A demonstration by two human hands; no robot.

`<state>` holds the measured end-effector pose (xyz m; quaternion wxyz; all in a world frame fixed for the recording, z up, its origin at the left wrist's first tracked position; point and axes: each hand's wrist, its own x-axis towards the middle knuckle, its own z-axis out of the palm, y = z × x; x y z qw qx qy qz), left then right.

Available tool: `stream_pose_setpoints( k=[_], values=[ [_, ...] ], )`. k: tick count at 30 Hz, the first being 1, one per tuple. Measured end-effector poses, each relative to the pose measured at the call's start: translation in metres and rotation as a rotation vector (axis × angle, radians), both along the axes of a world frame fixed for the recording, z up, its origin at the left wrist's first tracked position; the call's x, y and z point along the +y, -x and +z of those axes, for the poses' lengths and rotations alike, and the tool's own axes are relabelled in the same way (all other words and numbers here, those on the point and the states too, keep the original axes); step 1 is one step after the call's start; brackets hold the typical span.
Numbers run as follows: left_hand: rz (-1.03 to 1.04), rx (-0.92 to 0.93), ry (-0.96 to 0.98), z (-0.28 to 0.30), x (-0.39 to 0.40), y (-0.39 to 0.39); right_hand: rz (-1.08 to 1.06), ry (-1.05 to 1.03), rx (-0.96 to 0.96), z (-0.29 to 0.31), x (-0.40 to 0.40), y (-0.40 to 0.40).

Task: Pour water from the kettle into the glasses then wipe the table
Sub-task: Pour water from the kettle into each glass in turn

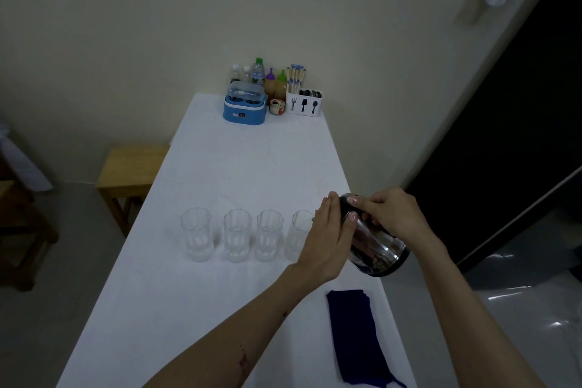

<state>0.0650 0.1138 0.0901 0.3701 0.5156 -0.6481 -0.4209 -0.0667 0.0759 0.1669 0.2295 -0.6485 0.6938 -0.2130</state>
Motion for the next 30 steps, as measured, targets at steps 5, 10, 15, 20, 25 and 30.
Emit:
stream_pose_setpoints(
  k=[5,10,15,20,25,30],
  values=[
    [0.004,-0.001,-0.017,-0.006,0.000,-0.003,0.021,-0.003,-0.012,-0.007,-0.001,-0.004],
    [0.013,0.005,-0.035,-0.012,-0.001,-0.004,0.044,-0.018,-0.005,-0.013,-0.003,-0.005],
    [0.017,0.004,-0.036,-0.015,-0.002,-0.003,0.035,-0.019,0.004,-0.015,-0.004,-0.005],
    [0.014,0.011,-0.037,-0.014,-0.002,-0.003,0.015,-0.013,0.003,-0.013,-0.003,-0.005],
    [0.016,0.008,-0.033,-0.013,-0.002,-0.001,0.012,-0.025,0.024,-0.010,-0.001,-0.005],
    [0.018,0.009,-0.026,-0.009,-0.002,-0.002,0.020,-0.020,0.009,-0.008,-0.002,-0.006]
  ],
)
